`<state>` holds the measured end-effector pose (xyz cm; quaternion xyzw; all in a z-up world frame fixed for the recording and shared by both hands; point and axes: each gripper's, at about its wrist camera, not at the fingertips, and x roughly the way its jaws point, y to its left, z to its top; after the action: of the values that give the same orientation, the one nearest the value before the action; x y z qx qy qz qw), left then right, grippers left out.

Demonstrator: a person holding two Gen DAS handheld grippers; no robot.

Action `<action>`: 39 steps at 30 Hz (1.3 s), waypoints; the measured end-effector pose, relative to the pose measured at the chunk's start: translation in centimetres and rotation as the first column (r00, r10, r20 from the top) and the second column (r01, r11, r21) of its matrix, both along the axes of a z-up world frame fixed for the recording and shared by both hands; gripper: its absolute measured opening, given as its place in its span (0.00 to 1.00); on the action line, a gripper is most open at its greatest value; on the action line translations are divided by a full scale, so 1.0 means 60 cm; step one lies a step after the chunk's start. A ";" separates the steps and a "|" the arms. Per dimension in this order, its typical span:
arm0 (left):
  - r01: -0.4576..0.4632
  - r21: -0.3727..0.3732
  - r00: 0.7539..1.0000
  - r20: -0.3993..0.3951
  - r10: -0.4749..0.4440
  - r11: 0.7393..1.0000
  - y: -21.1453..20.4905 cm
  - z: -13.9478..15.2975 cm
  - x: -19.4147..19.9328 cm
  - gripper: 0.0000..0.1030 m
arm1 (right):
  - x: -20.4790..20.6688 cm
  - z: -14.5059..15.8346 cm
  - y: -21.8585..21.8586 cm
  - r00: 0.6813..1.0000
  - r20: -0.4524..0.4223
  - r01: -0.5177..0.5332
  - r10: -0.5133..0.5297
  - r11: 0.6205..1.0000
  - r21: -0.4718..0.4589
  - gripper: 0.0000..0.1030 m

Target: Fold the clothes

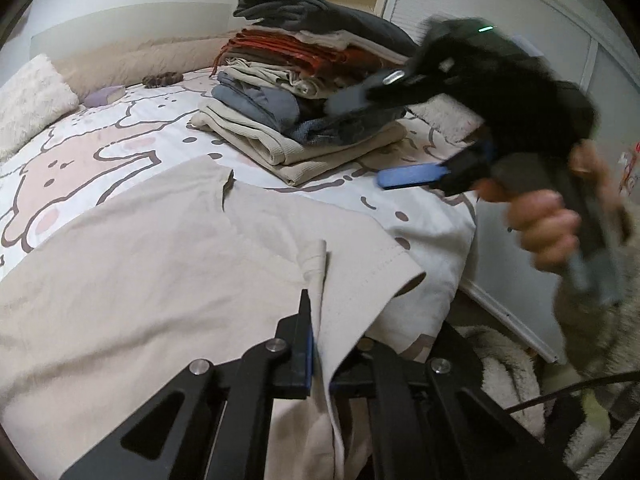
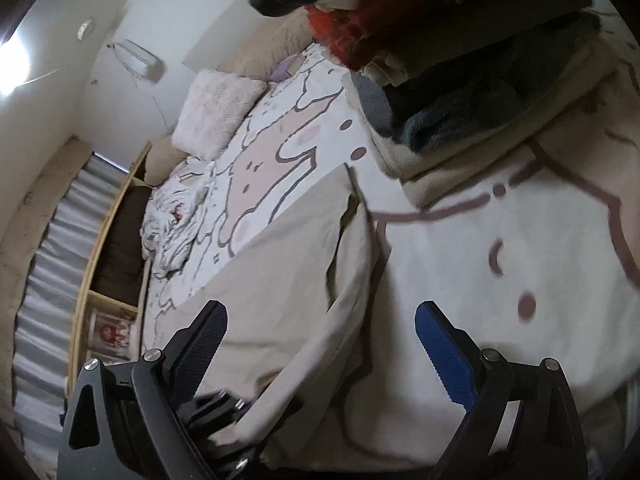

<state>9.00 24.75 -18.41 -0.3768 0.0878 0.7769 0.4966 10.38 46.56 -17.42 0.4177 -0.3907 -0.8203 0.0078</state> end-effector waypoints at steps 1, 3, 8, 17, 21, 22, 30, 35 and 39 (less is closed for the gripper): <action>-0.003 0.007 1.000 0.006 0.003 1.000 -0.004 0.002 -0.002 0.05 | -0.015 -0.011 0.003 1.000 0.017 -0.013 0.013 1.000 -0.003 0.92; -0.016 0.024 1.000 0.023 0.015 1.000 -0.013 0.004 -0.010 0.05 | -0.048 -0.036 0.005 0.998 0.050 -0.042 0.043 0.999 -0.011 0.91; -0.053 0.062 0.996 0.070 0.049 0.997 -0.046 0.008 -0.030 0.05 | -0.126 -0.107 0.001 0.993 0.113 -0.021 0.034 0.994 -0.111 0.76; -0.027 0.104 0.996 0.087 0.018 0.994 -0.063 0.017 -0.029 0.05 | -0.200 -0.151 0.010 0.995 0.087 0.058 -0.040 0.975 -0.216 0.39; -0.041 0.126 0.994 0.105 0.028 0.991 -0.081 0.038 -0.027 0.05 | -0.214 -0.139 -0.003 0.995 0.092 0.054 -0.035 0.977 -0.204 0.05; -0.052 0.133 0.993 0.114 0.037 0.990 -0.089 0.046 -0.027 0.05 | -0.211 -0.120 -0.010 0.997 0.067 0.046 -0.033 0.979 -0.196 0.05; -0.287 0.225 0.958 0.075 0.277 0.931 -0.232 0.146 -0.001 0.05 | -0.239 0.090 -0.138 0.977 -0.179 -0.132 0.113 0.986 -0.100 0.05; -0.471 0.213 0.881 0.071 0.467 0.856 -0.343 0.172 0.022 0.05 | -0.297 0.163 -0.298 0.927 -0.238 -0.298 0.291 0.954 0.007 0.05; -0.596 0.118 0.803 0.090 0.589 0.794 -0.430 0.143 0.040 0.05 | -0.347 0.151 -0.458 0.881 -0.192 -0.428 0.433 0.901 0.069 0.05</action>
<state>11.40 -1.04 -9.86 -0.3683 -0.1015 0.8881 0.2557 -10.46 19.10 -8.35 0.4081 -0.2751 -0.8411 0.2244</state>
